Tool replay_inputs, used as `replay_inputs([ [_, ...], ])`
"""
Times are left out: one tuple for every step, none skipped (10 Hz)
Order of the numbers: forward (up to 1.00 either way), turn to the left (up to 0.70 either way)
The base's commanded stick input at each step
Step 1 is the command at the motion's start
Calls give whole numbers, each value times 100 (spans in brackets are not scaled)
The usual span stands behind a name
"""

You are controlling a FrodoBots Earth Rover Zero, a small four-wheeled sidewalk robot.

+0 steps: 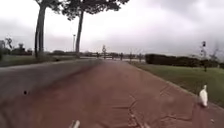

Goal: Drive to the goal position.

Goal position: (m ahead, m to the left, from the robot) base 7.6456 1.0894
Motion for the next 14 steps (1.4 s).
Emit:
replay_inputs([
  [70, 0],
  [70, 0],
  [70, 1],
  [70, 2],
  [70, 2],
  [70, 2],
  [70, 1],
  [70, 1],
  [70, 2],
  [70, 2],
  [70, 1],
  [70, 2],
  [70, 2],
  [70, 0],
])
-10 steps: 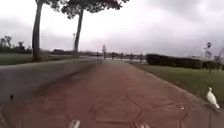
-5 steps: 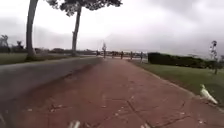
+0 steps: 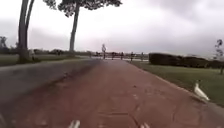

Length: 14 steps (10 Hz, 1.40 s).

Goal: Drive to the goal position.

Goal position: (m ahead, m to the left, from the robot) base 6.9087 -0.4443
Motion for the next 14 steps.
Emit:
replay_inputs([
  [70, 0],
  [70, 1],
  [70, 2],
  [70, 1],
  [70, 1],
  [70, 1],
  [70, 0],
  [70, 0],
  [70, 0],
  [70, 1],
  [70, 2],
  [70, 1],
  [70, 0],
  [70, 0],
])
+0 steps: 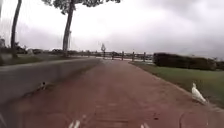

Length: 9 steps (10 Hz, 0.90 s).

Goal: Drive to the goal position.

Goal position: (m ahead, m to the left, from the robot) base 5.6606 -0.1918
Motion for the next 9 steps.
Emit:
replay_inputs([
  [70, 0],
  [70, 1],
  [70, 2],
  [70, 2],
  [70, 2],
  [70, 2],
  [70, 2],
  [70, 0],
  [70, 2],
])
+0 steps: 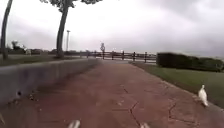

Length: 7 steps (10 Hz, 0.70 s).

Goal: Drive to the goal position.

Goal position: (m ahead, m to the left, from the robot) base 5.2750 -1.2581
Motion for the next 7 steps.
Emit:
replay_inputs([
  [70, 2],
  [70, 0],
  [70, 1],
  [70, 2],
  [70, 2],
  [70, 1],
  [70, 1],
])
